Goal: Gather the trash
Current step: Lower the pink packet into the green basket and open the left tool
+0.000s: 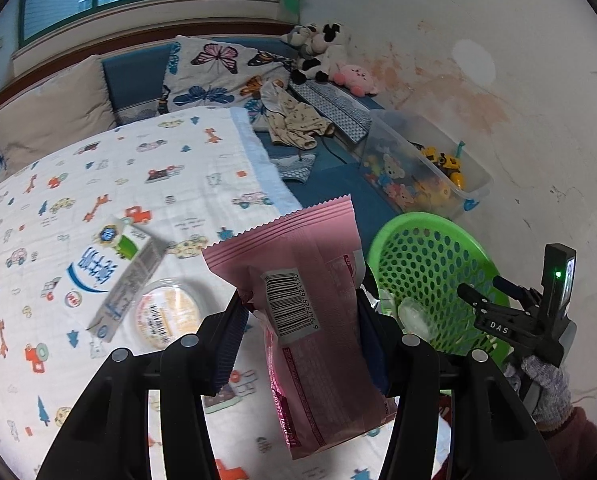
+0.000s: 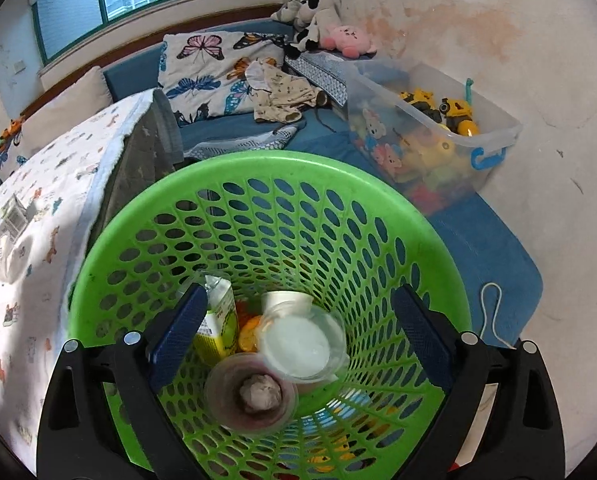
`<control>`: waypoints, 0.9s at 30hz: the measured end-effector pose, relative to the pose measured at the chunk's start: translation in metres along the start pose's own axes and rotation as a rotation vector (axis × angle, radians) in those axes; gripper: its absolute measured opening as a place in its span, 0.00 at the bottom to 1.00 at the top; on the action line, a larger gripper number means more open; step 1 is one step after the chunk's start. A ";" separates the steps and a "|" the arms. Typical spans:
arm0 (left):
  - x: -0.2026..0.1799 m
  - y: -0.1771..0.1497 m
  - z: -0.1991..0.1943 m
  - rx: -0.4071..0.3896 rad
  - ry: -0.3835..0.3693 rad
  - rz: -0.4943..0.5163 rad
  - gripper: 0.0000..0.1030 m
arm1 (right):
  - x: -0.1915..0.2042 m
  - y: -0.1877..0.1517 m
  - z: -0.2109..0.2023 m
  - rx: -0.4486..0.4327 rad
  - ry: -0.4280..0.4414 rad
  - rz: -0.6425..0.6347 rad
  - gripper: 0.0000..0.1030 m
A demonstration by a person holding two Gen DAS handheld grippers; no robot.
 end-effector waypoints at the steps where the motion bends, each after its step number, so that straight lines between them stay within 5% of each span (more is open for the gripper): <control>1: -0.003 0.001 0.001 0.001 -0.003 0.005 0.50 | -0.001 -0.001 -0.003 -0.004 0.001 0.001 0.91; 27: -0.151 0.003 0.079 0.117 -0.132 0.196 0.50 | -0.050 -0.033 -0.080 -0.097 -0.020 0.042 0.91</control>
Point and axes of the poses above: each gripper's, at about its wrist camera, not at the fingertips, and z roughly the way its jaws point, x to its left, y to its top, the point moved 1 cm from there along z, roughly the way its jaws point
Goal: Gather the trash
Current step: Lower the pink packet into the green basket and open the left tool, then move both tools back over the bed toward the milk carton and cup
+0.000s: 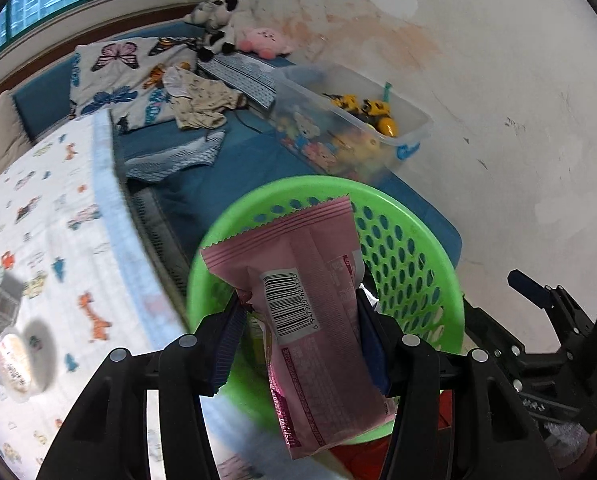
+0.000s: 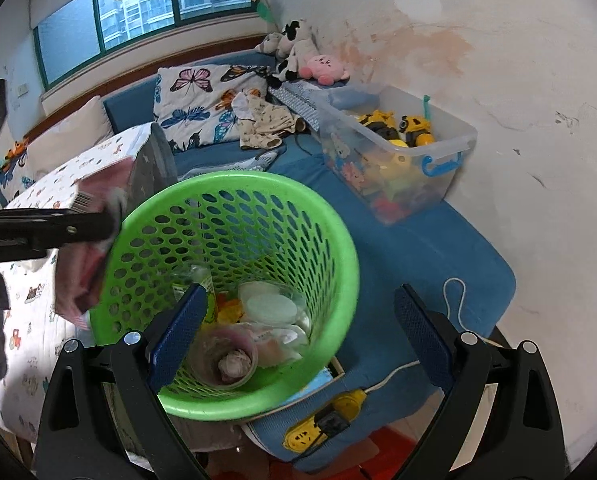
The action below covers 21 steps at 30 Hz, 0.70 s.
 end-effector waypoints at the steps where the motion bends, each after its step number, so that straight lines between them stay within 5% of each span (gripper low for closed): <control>1: -0.005 0.001 0.004 0.004 -0.002 0.006 0.50 | -0.003 -0.001 -0.001 -0.002 0.000 0.006 0.91; 11: -0.025 0.002 0.024 0.017 -0.037 0.033 0.71 | -0.017 -0.010 -0.004 -0.002 0.000 0.048 0.91; 21: -0.002 -0.012 0.000 -0.005 -0.045 -0.006 0.72 | -0.001 -0.011 -0.008 -0.006 0.030 0.027 0.91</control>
Point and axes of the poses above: each gripper's, at about its wrist camera, not at the fingertips, and z roughly the way its jaws point, x to its left, y to its top, the point moved 1 cm from there along z, roughly the way its jaws point
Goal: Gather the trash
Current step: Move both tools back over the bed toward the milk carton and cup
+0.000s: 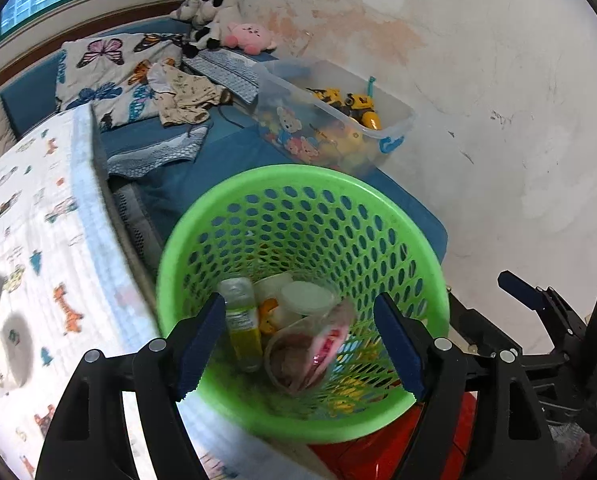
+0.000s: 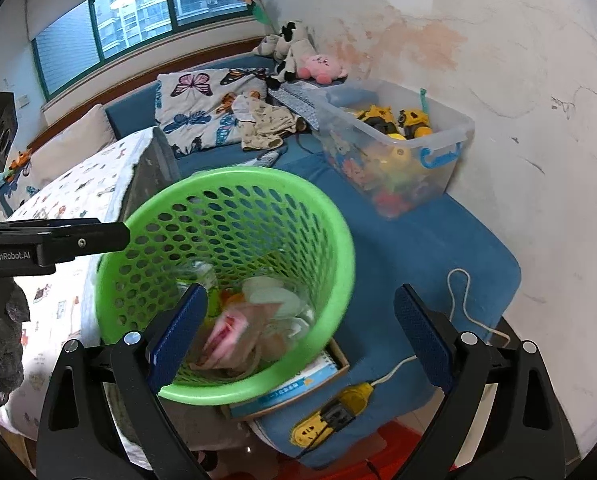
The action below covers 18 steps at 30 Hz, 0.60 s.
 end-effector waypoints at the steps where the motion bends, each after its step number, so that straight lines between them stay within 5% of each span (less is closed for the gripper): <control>1: 0.004 -0.002 -0.003 -0.005 0.001 -0.007 0.72 | 0.004 0.000 0.000 -0.001 0.004 -0.006 0.91; 18: 0.099 -0.045 -0.070 -0.087 0.125 -0.118 0.72 | 0.078 0.007 0.003 0.004 0.100 -0.110 0.91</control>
Point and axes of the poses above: each gripper's, at about its wrist camera, not at the fingertips, and z roughly the way its jaws point, x to its left, y to its top, the point moved 1 cm from there along z, roughly the way its jaws point
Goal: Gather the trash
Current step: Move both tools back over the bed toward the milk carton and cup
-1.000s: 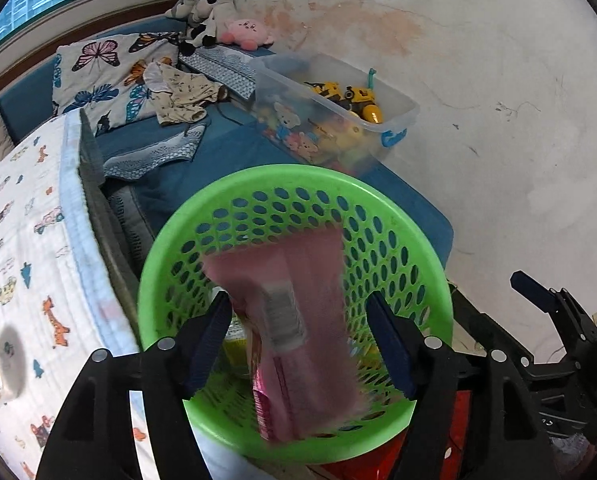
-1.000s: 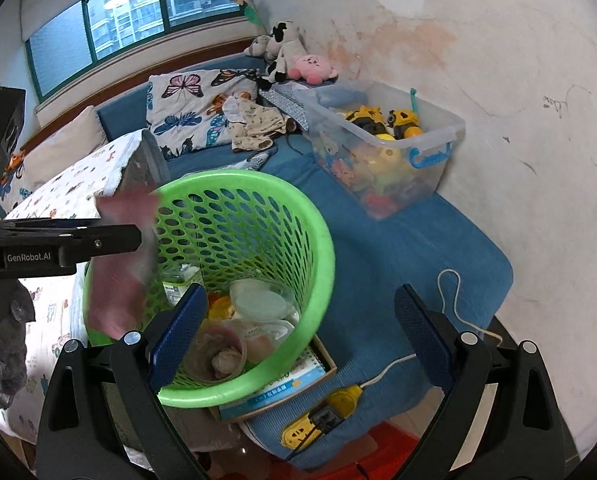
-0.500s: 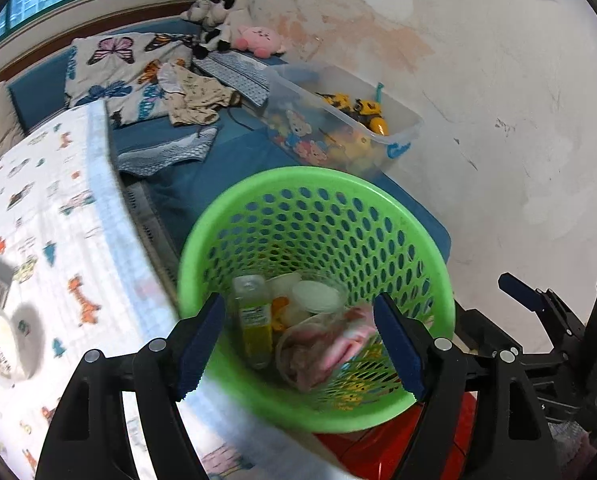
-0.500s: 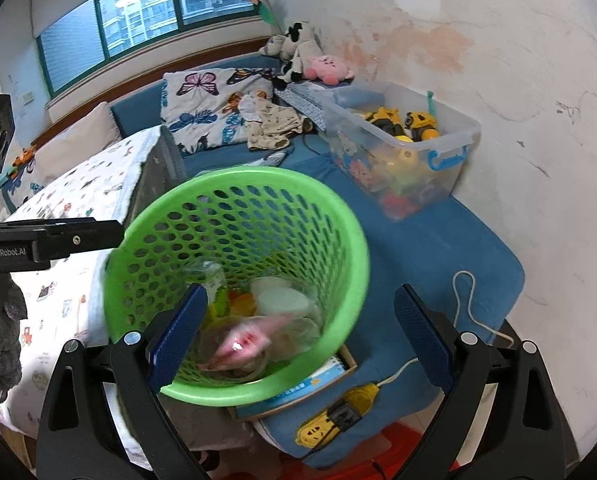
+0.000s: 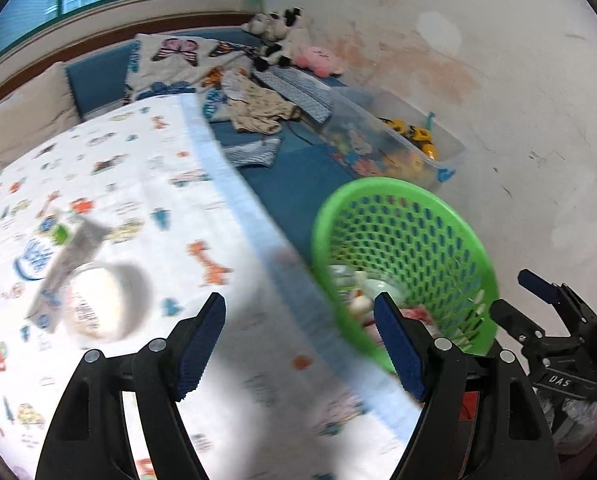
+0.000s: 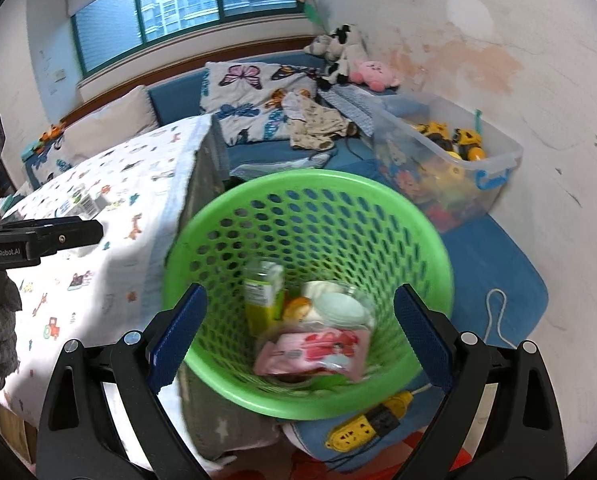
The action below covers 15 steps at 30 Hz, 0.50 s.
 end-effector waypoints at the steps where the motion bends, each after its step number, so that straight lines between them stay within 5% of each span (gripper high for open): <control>1: 0.008 0.000 -0.003 -0.002 0.010 -0.011 0.72 | 0.004 0.001 0.001 0.001 0.005 -0.005 0.91; 15: 0.113 -0.007 -0.047 -0.061 0.163 -0.126 0.72 | 0.082 0.016 0.021 0.018 0.113 -0.109 0.91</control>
Point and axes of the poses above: each gripper's, at about its wrist camera, not at the fingertips, and z roughly the way its jaws point, x to its left, y to its top, the point moved 1 cm from there along z, roughly the way its jaws point
